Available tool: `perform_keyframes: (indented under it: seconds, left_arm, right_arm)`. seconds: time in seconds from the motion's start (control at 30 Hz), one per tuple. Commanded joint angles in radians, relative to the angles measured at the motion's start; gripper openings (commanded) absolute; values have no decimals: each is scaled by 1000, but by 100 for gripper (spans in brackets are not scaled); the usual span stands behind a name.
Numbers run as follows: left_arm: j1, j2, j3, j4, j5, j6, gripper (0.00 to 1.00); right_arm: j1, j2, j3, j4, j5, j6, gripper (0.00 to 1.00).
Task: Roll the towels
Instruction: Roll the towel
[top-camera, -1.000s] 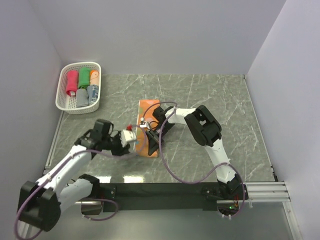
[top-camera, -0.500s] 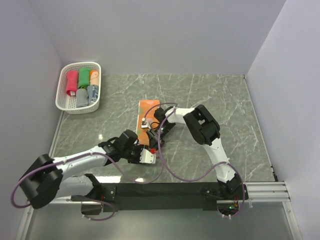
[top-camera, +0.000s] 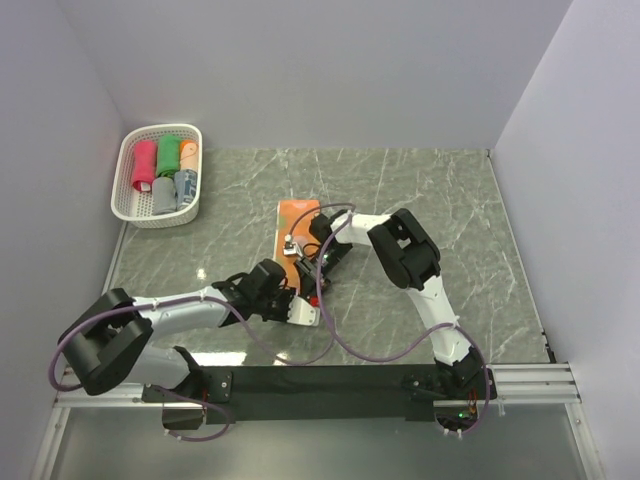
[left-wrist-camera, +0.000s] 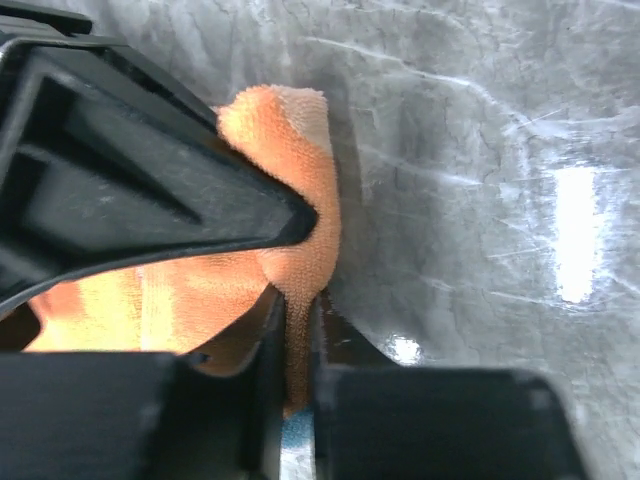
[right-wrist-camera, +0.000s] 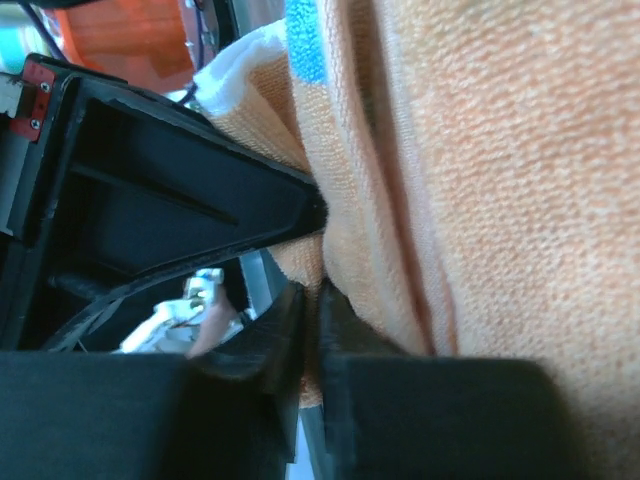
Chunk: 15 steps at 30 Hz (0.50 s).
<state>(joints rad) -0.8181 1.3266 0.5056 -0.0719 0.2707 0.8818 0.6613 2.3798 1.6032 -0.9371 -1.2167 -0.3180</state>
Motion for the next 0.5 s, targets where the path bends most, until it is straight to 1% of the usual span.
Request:
perform_keyframes:
  seconds: [0.0,0.03,0.07,0.1,0.13,0.17,0.2,0.23,0.27,0.3,0.33,0.37,0.43,0.47]
  left_arm:
    - [0,63,31,-187,47,-9,8]
    - [2,74,65,-259,67,-12,4]
    - [2,77,82,-299,114,-18,2]
    - [5,82,96,-328,134,-29,1]
    - [4,85,120,-382,156,-38,1]
    - [7,86,132,-406,192,-47,1]
    - [11,94,145,-433,214,-55,1]
    - [13,117,177,-465,229,-61,1]
    - [20,132,192,-511,242,-70,1]
    - [31,169,212,-538,280,-81,1]
    - [43,190,250,-564,301,-83,1]
    - [74,216,273,-619,324,-84,1]
    - [105,301,348,-661,369,-101,1]
    - [143,334,378,-687,384,-110,1]
  right_arm:
    - [-32,-2,44,-86,14,-46,17]
    - [-46,-20,41,-69,20,-35,20]
    - [-61,-65,35,-56,28,-4,23]
    - [-99,-89,34,-20,64,16,27]
    - [-120,-114,32,-3,81,31,30]
    - [-146,-172,29,20,103,74,36]
    - [-169,-203,23,46,126,100,37]
    - [-216,-233,15,108,178,121,38]
    - [-239,-293,-2,135,199,160,39]
    - [-259,-324,-12,191,226,175,42]
    - [-302,-355,-40,223,291,194,42]
    - [-319,-414,-55,263,313,207,43]
    - [-354,-494,-81,291,386,215,43]
    - [-383,-517,-88,296,407,208,43]
